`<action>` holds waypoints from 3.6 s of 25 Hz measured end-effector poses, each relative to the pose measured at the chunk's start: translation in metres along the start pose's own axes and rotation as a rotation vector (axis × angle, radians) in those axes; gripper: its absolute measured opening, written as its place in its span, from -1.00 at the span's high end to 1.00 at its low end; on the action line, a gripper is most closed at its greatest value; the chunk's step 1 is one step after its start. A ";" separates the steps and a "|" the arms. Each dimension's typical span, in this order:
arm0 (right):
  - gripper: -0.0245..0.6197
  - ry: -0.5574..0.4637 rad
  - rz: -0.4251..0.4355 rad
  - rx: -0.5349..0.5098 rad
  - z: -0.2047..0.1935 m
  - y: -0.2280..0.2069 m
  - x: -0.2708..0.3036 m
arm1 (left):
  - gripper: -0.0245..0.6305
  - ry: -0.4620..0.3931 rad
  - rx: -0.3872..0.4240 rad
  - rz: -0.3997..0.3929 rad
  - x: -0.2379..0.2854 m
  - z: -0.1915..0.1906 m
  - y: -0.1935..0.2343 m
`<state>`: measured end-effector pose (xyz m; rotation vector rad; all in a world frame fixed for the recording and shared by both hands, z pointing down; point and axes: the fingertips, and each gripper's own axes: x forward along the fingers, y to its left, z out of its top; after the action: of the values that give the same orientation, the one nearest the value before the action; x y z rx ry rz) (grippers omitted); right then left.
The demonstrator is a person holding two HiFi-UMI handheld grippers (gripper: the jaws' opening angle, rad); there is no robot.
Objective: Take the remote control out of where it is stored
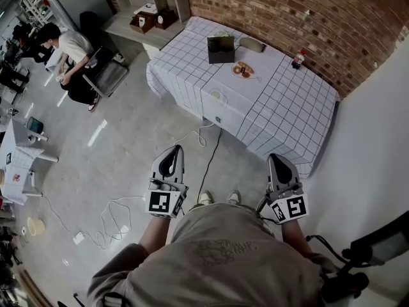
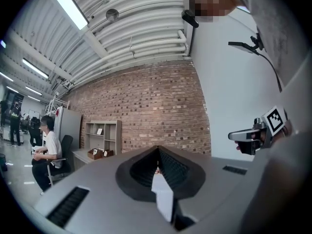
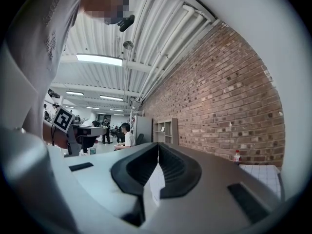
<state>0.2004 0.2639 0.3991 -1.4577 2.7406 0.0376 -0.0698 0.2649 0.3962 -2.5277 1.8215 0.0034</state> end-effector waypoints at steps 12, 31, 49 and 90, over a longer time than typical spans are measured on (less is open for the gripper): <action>0.88 -0.002 -0.007 -0.014 0.002 -0.013 0.015 | 0.89 -0.004 0.004 -0.006 0.018 0.005 0.002; 0.88 0.026 0.012 -0.025 -0.019 -0.044 0.026 | 0.89 0.029 -0.027 0.042 0.041 -0.013 -0.004; 0.88 0.021 -0.016 -0.081 -0.036 -0.136 0.039 | 0.89 0.069 -0.128 0.085 0.101 -0.028 -0.039; 0.88 0.096 0.102 -0.146 -0.060 -0.121 0.285 | 0.89 0.110 -0.038 0.091 0.265 -0.069 0.154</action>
<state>0.1403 -0.0418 0.4464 -1.3838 2.9450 0.1786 -0.1326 -0.0366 0.4577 -2.5150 1.9932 -0.1020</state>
